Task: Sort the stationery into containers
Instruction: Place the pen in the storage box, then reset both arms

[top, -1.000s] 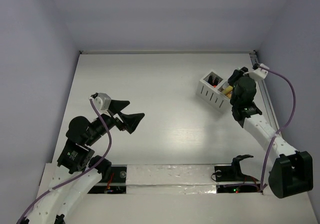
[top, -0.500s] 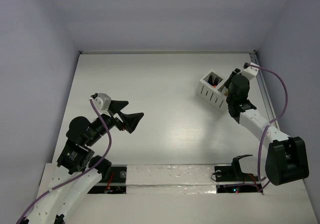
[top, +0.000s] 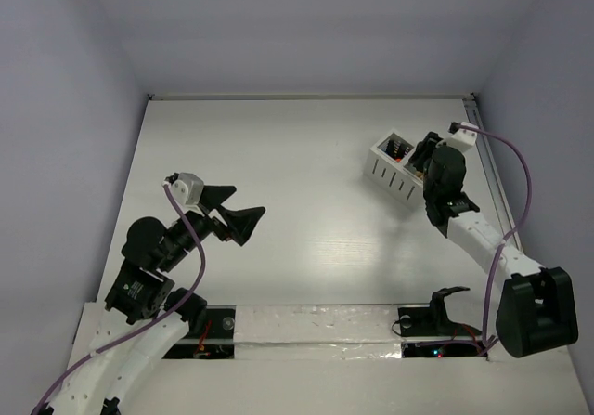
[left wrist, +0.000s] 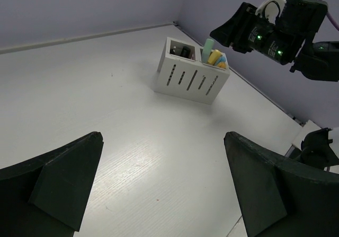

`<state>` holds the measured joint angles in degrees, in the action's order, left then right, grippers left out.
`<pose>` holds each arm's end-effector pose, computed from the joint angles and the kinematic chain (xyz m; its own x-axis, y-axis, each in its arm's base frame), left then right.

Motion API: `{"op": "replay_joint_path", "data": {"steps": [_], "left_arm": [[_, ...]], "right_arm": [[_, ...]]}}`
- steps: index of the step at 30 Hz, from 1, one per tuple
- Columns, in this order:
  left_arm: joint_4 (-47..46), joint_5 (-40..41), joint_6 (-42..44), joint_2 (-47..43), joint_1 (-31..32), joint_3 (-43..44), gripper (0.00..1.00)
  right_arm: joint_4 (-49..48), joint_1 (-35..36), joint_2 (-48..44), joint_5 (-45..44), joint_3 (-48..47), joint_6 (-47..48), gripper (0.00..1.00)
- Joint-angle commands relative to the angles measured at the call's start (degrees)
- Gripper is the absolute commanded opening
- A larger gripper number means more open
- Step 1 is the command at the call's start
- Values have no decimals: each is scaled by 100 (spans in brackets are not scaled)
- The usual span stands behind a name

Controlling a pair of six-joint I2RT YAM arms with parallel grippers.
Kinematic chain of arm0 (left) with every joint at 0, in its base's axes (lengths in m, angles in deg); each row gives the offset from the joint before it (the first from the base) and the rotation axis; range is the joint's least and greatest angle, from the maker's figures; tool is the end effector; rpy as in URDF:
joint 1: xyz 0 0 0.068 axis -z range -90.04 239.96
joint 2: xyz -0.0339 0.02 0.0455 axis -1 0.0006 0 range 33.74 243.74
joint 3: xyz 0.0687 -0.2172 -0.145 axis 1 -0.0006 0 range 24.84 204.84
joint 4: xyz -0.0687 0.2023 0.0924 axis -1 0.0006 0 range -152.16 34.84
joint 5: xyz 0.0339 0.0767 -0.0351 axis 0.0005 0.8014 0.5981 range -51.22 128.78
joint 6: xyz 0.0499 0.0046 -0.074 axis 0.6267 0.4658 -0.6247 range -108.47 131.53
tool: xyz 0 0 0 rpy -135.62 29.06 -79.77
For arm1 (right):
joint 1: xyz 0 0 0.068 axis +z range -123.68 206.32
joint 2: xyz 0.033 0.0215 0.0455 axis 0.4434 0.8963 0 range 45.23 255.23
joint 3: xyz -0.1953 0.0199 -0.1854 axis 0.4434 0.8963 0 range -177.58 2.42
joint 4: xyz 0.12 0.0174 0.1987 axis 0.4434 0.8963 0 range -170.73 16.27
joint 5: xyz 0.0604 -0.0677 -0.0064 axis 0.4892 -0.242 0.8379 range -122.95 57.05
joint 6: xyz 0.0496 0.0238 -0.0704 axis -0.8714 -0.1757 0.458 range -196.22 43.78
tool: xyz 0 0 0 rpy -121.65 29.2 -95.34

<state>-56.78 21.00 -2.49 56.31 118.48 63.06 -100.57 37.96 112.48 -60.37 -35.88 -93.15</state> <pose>0.0906 -0.0769 0.3559 -0.0222 -0.2504 -0.9679 0.7352 0.6520 -0.1855 0.2800 0.0203 0.2804 -0.0708 0.2493 -0.9658 0.2999 0.9288 0.2178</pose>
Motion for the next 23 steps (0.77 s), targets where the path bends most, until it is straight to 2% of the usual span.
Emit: {"op": "replay_joint_path", "data": {"steps": [1, 2, 5, 6, 7, 8, 9, 12, 13, 16, 20, 23], "left_arm": [[-345, 248, -65, -86, 32, 28, 99], [-345, 318, -83, -86, 32, 37, 99], [-398, 415, -180, -77, 32, 80, 99], [-433, 442, -206, -68, 32, 142, 99], [-442, 468, -224, -33, 32, 194, 99], [-459, 529, -224, -24, 32, 247, 99], [-468, 556, -206, -7, 32, 422, 99], [-565, 723, -136, 46, 32, 852, 99], [-670, 749, -119, 63, 32, 967, 99], [-828, 925, -118, 81, 32, 1293, 99], [-961, 1048, -241, 29, 32, 1338, 99], [-935, 1075, -338, 28, 32, 1320, 99]], "right_arm": [[-56, -13, -430, 333, 25, -56, 51], [5, -13, -658, 395, -27, -74, 52], [479, -13, -1202, 816, -203, -249, 67], [620, -13, -1370, 948, -334, -302, 76], [891, -13, -1537, 1175, -414, -415, 80], [1024, -13, -1713, 1273, -484, -477, 89], [1147, -13, -2106, 1361, -555, -530, 93], [1526, -13, -2967, 1599, -792, -697, 92], [1648, -13, -3171, 1660, -888, -707, 100], [1938, -13, -3891, 1828, -1029, -785, 100], [1914, -13, -4508, 1916, -794, -900, 100], [1904, -13, -4501, 1968, -617, -944, 100]]}}
